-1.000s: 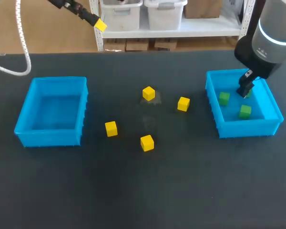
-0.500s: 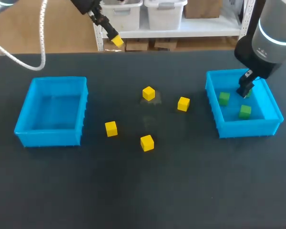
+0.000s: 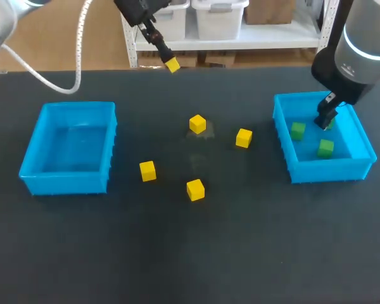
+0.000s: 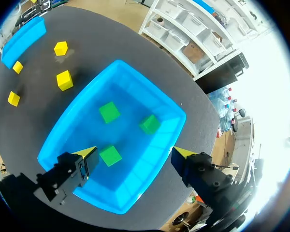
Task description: Put the green cubes in the right bin and the yellow cubes in the left bin.
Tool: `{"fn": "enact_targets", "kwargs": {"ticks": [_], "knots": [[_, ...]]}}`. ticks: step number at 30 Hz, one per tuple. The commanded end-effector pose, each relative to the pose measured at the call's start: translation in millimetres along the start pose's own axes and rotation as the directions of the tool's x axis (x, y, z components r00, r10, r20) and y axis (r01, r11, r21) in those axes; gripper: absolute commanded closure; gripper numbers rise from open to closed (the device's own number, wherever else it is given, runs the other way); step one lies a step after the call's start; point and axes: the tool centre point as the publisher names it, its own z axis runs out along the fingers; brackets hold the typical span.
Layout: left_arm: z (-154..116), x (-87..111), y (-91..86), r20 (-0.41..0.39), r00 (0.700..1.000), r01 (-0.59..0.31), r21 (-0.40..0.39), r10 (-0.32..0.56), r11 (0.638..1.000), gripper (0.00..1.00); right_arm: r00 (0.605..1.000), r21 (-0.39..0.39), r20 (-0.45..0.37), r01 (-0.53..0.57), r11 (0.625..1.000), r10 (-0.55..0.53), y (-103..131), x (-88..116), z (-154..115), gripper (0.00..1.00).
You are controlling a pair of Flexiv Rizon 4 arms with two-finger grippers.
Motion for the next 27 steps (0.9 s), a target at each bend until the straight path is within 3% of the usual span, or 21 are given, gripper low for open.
{"fn": "enact_targets", "kwargs": {"ticks": [1, 11, 27], "knots": [[8, -11.9, 12.7, -0.192, 0.981, -0.002, 0.029, 0.008, 1.000, 0.00, 1.000, 0.002, 0.003, -0.001, 1.000, 0.001, 0, 1, 0, 0.00], [27, -15.5, 10.8, -0.323, 0.941, -0.120, -0.038, 0.101, 0.992, 0.00, 1.000, 0.002, 0.003, -0.001, 1.000, 0.001, 0, 1, 0, 0.00], [67, -29.3, -15.4, -0.381, 0.913, -0.151, 0.010, 0.143, 0.989, 0.00, 1.000, 0.002, 0.003, -0.001, 1.000, 0.001, 0, 1, 0, 0.00]]}}
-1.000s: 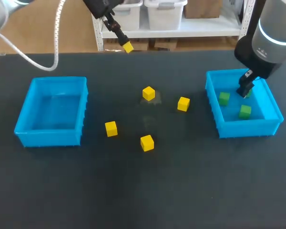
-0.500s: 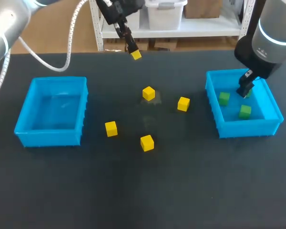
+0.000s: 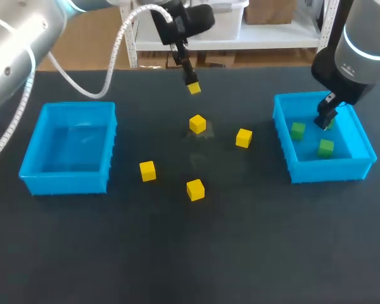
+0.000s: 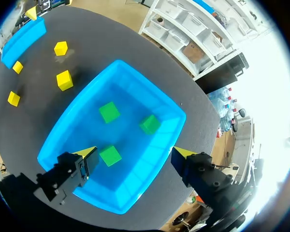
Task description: Put the green cubes in the right bin and the yellow cubes in the left bin.
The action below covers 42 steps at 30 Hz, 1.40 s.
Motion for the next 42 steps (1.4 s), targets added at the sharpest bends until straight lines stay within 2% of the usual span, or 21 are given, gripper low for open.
{"fn": "enact_targets", "kwargs": {"ticks": [1, 19, 25, 42], "knots": [[8, -10.6, 2.7, -0.222, 0.975, -0.014, 0.025, 0.020, 1.000, 0.00, 1.000, 0.002, 0.003, -0.001, 1.000, 0.001, 0, 1, 0, 0.00], [43, -14.8, -26.6, -0.216, 0.975, -0.024, 0.095, 0.044, 0.995, 0.00, 1.000, 0.002, 0.003, -0.001, 1.000, 0.001, 0, 1, 0, 0.00], [45, -11.4, -28.9, -0.218, 0.975, -0.005, 0.121, 0.031, 0.993, 0.00, 1.000, 0.002, 0.003, -0.001, 1.000, 0.001, 0, 1, 0, 0.00], [42, -9.8, -27.3, -0.216, 0.976, 0.002, 0.120, 0.024, 0.993, 0.00, 1.000, 0.002, 0.003, -0.001, 1.000, 0.001, 0, 1, 0, 0.00]]}}
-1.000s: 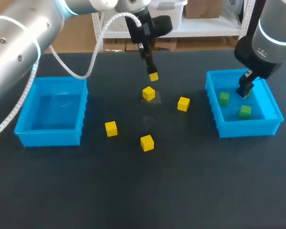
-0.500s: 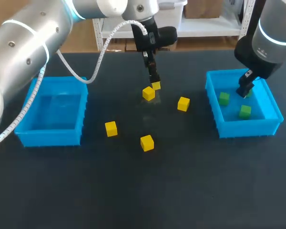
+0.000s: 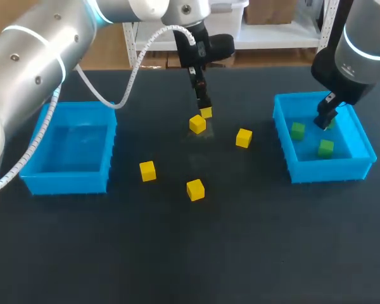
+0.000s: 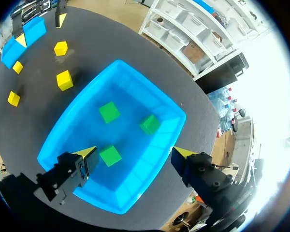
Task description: Put the green cubes in the right bin and the yellow cubes in the left bin.
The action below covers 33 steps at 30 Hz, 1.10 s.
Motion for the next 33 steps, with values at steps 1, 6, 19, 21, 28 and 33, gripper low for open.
{"fn": "enact_targets", "kwargs": {"ticks": [1, 6, 19, 21, 28, 33], "knots": [[-3, -6.0, 8.8, -0.098, 0.995, 0.001, 0.037, 0.003, 0.999, 0.00, 1.000, 0.002, 0.003, -0.001, 1.000, 0.001, 0, 1, 0, 0.00], [-6, -6.8, 9.8, -0.093, 0.996, 0.002, 0.033, 0.001, 0.999, 0.00, 1.000, 0.002, 0.003, -0.001, 1.000, 0.001, 0, 1, 0, 0.00], [50, -33.8, -0.6, -0.169, 0.983, -0.063, 0.066, 0.073, 0.996, 0.00, 1.000, 0.002, 0.003, -0.001, 1.000, 0.001, 0, 1, 0, 0.00], [59, -32.9, -0.1, -0.187, 0.980, -0.063, 0.030, 0.068, 0.998, 0.00, 1.000, 0.002, 0.003, -0.001, 1.000, 0.001, 0, 1, 0, 0.00], [64, -15.5, 7.5, -0.195, 0.980, -0.032, -0.030, 0.026, 0.999, 0.00, 1.000, 0.002, 0.003, -0.001, 1.000, 0.001, 0, 1, 0, 0.00], [57, 0.5, 14.1, -0.211, 0.977, 0.007, -0.063, -0.020, 0.998, 0.00, 1.000, 0.002, 0.003, -0.001, 1.000, 0.001, 0, 1, 0, 0.00]]}}
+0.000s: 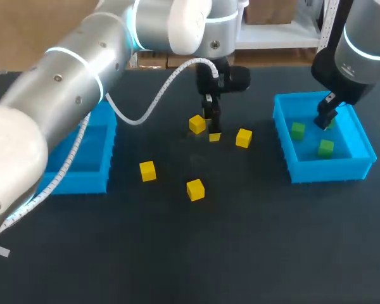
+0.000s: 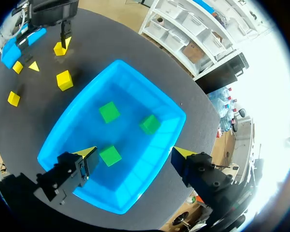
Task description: Put the green cubes in the right bin and the yellow cubes in the left bin.
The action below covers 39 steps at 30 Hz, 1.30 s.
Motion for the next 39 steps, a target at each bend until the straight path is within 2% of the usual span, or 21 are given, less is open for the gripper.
{"fn": "enact_targets", "kwargs": {"ticks": [1, 5, 9, 17, 24, 32, 36, 39], "knots": [[-6, 7.4, 4.7, -0.064, 0.998, 0.020, -0.004, -0.020, 1.000, 0.00, 1.000, 0.002, 0.003, -0.001, 1.000, 0.001, 0, 1, 0, 0.00], [-1, 19.5, 9.0, -0.094, 0.994, 0.048, -0.027, -0.050, 0.999, 0.00, 1.000, 0.002, 0.003, -0.001, 1.000, 0.001, 0, 1, 0, 0.00], [8, 23.5, 10.0, -0.087, 0.992, 0.084, -0.032, -0.086, 0.996, 0.00, 1.000, 0.002, 0.003, -0.001, 1.000, 0.001, 0, 1, 0, 0.00], [29, 21.0, 4.1, -0.047, 0.992, 0.120, -0.011, -0.121, 0.993, 0.00, 1.000, 0.002, 0.003, -0.001, 1.000, 0.001, 0, 1, 0, 0.00], [38, 21.1, 1.2, -0.048, 0.991, 0.127, -0.024, -0.128, 0.992, 0.00, 1.000, 0.002, 0.003, -0.001, 1.000, 0.001, 0, 1, 0, 0.00], [40, 32.5, 0.8, -0.039, 0.987, 0.153, -0.022, -0.154, 0.988, 0.00, 1.000, 0.002, 0.003, -0.001, 1.000, 0.001, 0, 1, 0, 0.00], [33, 40.3, 10.1, 0.001, 0.982, 0.188, -0.005, -0.188, 0.982, 0.00, 1.000, 0.002, 0.003, -0.001, 1.000, 0.001, 0, 1, 0, 0.00], [23, 44.9, 19.6, 0.003, 0.980, 0.197, -0.029, -0.197, 0.980, 0.00, 1.000, 0.002, 0.003, -0.001, 1.000, 0.001, 0, 1, 0, 0.00]]}}
